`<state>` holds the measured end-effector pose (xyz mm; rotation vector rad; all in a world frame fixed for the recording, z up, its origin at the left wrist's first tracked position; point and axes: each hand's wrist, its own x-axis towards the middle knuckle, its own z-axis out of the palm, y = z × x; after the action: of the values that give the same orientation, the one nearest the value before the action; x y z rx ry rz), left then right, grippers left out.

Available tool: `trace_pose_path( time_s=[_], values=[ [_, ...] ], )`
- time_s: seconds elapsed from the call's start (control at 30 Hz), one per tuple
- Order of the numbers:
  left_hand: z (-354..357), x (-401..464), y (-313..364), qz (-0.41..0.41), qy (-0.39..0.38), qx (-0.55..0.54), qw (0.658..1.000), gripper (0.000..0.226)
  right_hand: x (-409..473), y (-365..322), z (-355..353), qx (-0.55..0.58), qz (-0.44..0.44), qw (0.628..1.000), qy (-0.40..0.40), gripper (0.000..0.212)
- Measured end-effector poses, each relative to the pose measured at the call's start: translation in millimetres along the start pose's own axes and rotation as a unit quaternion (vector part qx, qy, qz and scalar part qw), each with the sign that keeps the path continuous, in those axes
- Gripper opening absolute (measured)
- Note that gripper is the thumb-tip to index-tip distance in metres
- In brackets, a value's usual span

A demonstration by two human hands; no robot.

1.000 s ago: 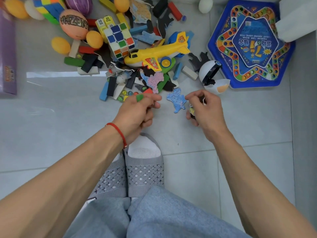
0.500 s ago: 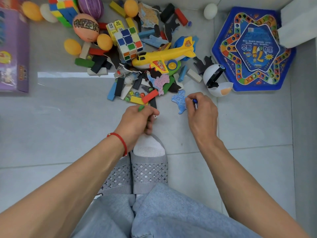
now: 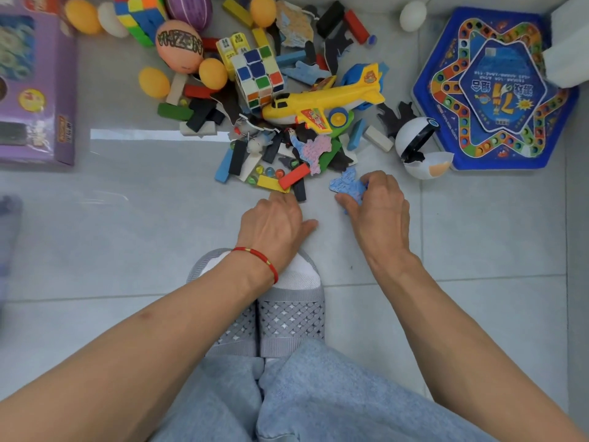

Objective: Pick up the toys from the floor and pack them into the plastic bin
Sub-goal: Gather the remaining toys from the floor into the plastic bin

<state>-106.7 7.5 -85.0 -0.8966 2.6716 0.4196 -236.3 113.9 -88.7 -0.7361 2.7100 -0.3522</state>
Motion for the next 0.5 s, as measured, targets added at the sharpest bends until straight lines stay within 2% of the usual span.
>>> trace_pose_path(
  time_s=[0.1, 0.17, 0.2, 0.27, 0.3, 0.33, 0.37, 0.43, 0.5],
  values=[
    [2.6, 0.4, 3.8, 0.013, 0.011, 0.012, 1.0, 0.023, 7.0, 6.6, -6.6, 0.032, 0.04, 0.998, -0.028, 0.039],
    [-5.9, -5.9, -0.4, -0.001, 0.018, -0.032, 0.999, 0.015, 5.1, 9.5, -13.0, 0.101, 0.104, 0.987, -0.073, 0.031],
    [-14.4, -11.9, -4.7, -0.015, 0.019, -0.07, 0.997, 0.016, 0.0, 8.7, -18.6, 0.18, 0.144, 0.968, -0.103, 0.027],
    [-34.8, -26.5, -16.4, -0.057, -0.007, -0.185, 0.981, 0.028, -14.9, 1.6, -35.7, 0.388, 0.205, 0.882, -0.173, 0.015],
    [-48.5, -36.6, -23.1, -0.099, -0.039, -0.293, 0.95, 0.031, -24.0, -3.3, -47.0, 0.463, 0.216, 0.834, -0.21, 0.01],
    [-64.0, -49.6, -30.4, -0.152, -0.063, -0.42, 0.892, 0.03, -33.2, -10.9, -60.0, 0.506, 0.207, 0.801, -0.243, 0.008],
    [-79.0, -65.5, -39.2, -0.204, -0.075, -0.535, 0.817, 0.027, -41.3, -21.1, -73.1, 0.526, 0.183, 0.784, -0.272, 0.009],
    [-106.1, -103.3, -61.6, -0.273, -0.067, -0.672, 0.685, 0.024, -51.8, -51.4, -104.5, 0.53, 0.112, 0.774, -0.327, 0.015],
    [-134.3, -143.8, -89.1, -0.278, -0.03, -0.764, 0.582, 0.022, -55.9, -95.9, -139.6, 0.494, 0.045, 0.769, -0.403, 0.017]
  ],
)
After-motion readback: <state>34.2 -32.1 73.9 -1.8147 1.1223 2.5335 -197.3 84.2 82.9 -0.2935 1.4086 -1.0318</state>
